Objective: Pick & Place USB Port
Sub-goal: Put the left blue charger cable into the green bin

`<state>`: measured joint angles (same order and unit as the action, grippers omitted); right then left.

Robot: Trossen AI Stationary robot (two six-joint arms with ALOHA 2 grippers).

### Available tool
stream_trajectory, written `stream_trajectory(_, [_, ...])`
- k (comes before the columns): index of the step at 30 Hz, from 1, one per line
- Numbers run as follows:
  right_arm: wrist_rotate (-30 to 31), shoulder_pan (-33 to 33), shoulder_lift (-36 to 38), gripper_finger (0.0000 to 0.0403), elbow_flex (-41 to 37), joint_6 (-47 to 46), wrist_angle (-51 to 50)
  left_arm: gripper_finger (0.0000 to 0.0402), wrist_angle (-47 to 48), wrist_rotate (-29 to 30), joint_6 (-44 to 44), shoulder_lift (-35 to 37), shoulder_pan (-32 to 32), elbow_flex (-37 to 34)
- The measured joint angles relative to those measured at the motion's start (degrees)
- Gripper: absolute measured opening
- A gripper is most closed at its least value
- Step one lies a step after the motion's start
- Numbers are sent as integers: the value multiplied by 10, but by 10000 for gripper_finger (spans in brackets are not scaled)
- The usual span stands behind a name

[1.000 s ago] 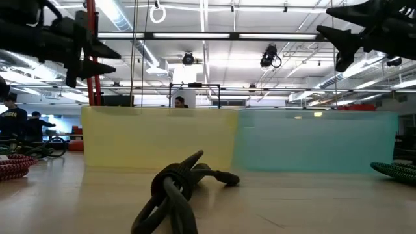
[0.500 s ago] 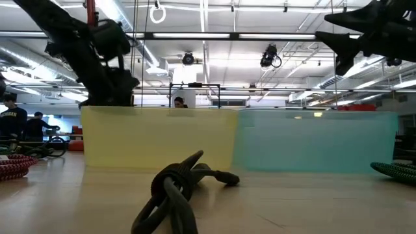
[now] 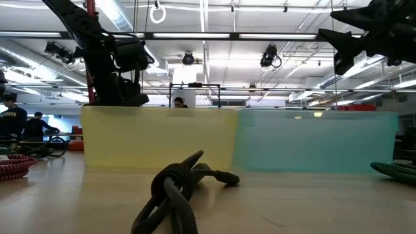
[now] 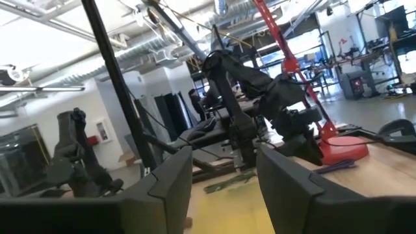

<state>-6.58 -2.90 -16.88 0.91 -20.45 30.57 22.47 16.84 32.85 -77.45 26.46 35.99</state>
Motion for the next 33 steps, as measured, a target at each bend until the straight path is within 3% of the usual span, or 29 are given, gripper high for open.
stream_trajectory(7, [-25,0,0,174,0,-1,-4,220,25,24,29,-47,0,-1])
stream_trajectory(17, [-25,0,0,174,0,-1,-5,211,-15,24,36,-94,0,1])
stream_trajectory(20, [-25,0,0,174,0,-1,-6,169,-18,17,56,-105,0,2])
stream_trajectory(25, [-24,0,0,174,0,0,-7,29,-17,11,56,-108,0,6])
stream_trajectory(33, [-19,0,0,174,0,-2,-16,25,120,64,54,-103,2,88])
